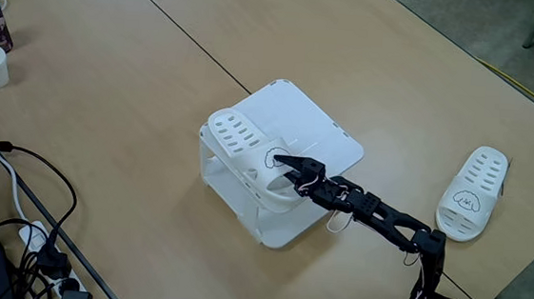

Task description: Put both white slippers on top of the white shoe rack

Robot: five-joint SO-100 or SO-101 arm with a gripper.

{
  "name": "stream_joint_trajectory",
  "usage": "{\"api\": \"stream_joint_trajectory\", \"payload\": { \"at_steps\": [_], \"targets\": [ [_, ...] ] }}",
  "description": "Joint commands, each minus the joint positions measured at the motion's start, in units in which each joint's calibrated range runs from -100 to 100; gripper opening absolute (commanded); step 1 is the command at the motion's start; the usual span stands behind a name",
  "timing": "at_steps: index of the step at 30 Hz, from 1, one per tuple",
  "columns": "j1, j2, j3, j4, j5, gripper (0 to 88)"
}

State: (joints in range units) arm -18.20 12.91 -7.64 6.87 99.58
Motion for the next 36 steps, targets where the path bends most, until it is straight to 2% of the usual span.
{"api": "stream_joint_trajectory", "payload": {
  "at_steps": [1,3,6,8,20,36],
  "targets": [
    [0.19,-7.65,0.37,-0.05,0.42,1.3],
    [0.36,-7.65,1.55,-0.05,0.42,7.0],
    [0.36,-7.65,1.91,-0.05,0.42,20.7],
    [0.36,-7.65,1.91,-0.05,0.42,25.8],
    [1.51,-9.67,2.45,0.04,0.42,26.3],
    [1.67,-33.90,28.52,0.04,0.42,26.3]
  ]
}}
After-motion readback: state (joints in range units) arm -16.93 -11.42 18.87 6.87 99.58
